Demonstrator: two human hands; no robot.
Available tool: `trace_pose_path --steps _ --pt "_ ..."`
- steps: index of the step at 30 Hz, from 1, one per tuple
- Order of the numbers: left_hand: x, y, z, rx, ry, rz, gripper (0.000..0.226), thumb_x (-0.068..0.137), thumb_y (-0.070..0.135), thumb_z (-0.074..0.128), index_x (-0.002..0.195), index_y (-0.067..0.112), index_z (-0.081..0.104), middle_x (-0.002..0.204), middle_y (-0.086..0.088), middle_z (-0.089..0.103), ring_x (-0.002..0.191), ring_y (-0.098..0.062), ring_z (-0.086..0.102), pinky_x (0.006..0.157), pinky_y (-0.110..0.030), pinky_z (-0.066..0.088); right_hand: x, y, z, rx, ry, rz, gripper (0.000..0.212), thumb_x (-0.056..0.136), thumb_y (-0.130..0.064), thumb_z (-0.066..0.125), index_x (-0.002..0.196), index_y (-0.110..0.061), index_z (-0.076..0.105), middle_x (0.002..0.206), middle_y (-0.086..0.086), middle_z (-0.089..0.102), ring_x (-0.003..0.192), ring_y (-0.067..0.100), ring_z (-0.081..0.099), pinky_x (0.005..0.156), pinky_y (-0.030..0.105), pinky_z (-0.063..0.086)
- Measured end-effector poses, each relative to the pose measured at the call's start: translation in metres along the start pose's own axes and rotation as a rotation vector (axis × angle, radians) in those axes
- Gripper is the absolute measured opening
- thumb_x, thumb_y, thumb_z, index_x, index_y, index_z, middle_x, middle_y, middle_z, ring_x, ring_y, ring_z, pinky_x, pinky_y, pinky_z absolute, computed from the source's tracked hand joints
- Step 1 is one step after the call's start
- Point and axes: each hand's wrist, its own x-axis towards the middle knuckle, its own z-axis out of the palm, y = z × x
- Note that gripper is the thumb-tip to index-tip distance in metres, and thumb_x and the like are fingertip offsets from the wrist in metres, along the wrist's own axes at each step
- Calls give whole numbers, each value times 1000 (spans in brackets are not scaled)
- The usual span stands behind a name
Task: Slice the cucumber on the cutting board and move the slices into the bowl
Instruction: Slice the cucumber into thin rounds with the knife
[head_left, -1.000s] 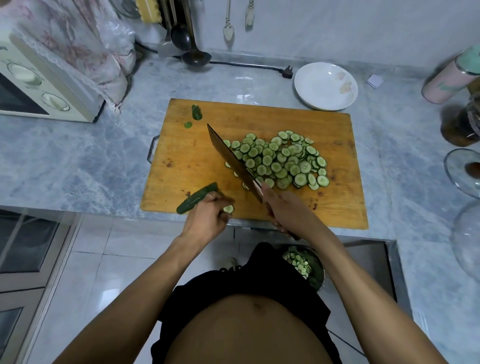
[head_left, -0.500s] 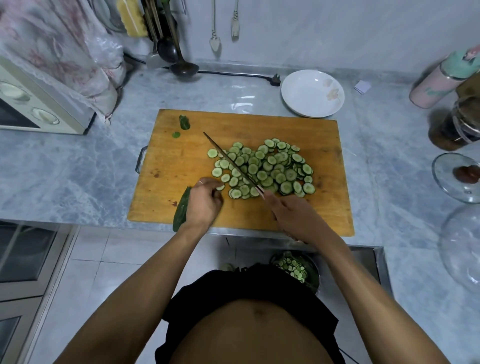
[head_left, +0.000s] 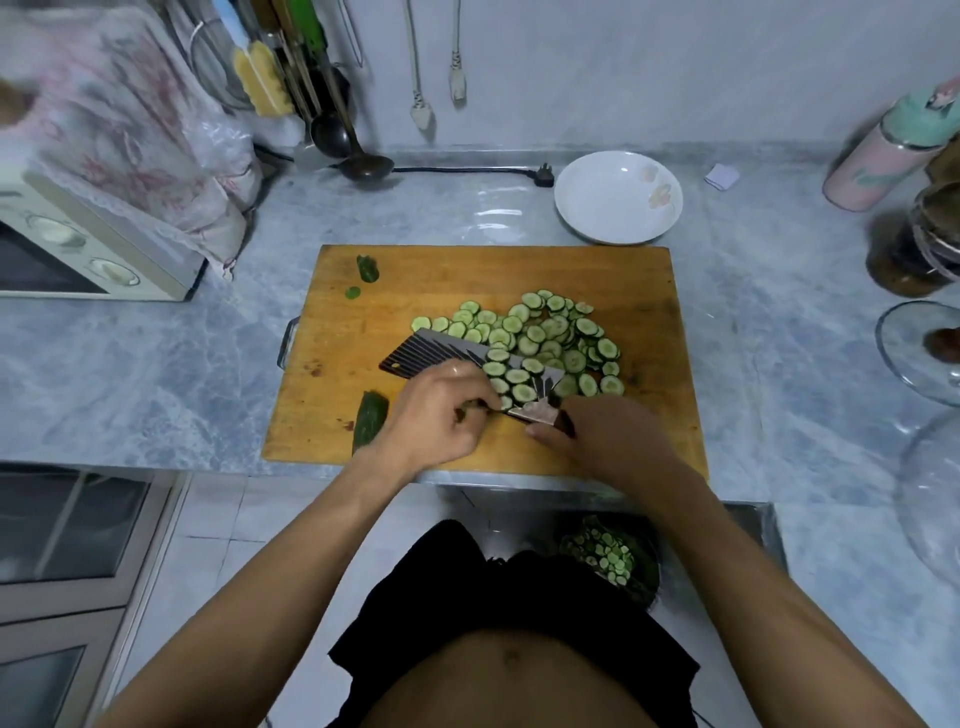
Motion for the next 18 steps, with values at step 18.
trace_pose_path --steps 18 --pt "58 -29 -11 47 -271 -115 40 76 49 78 109 26 73 112 5 66 104 -12 57 88 -29 46 14 -15 -5 -26 61 -39 60 91 -74 33 85 -18 53 83 6 63 76 25 62 64 35 48"
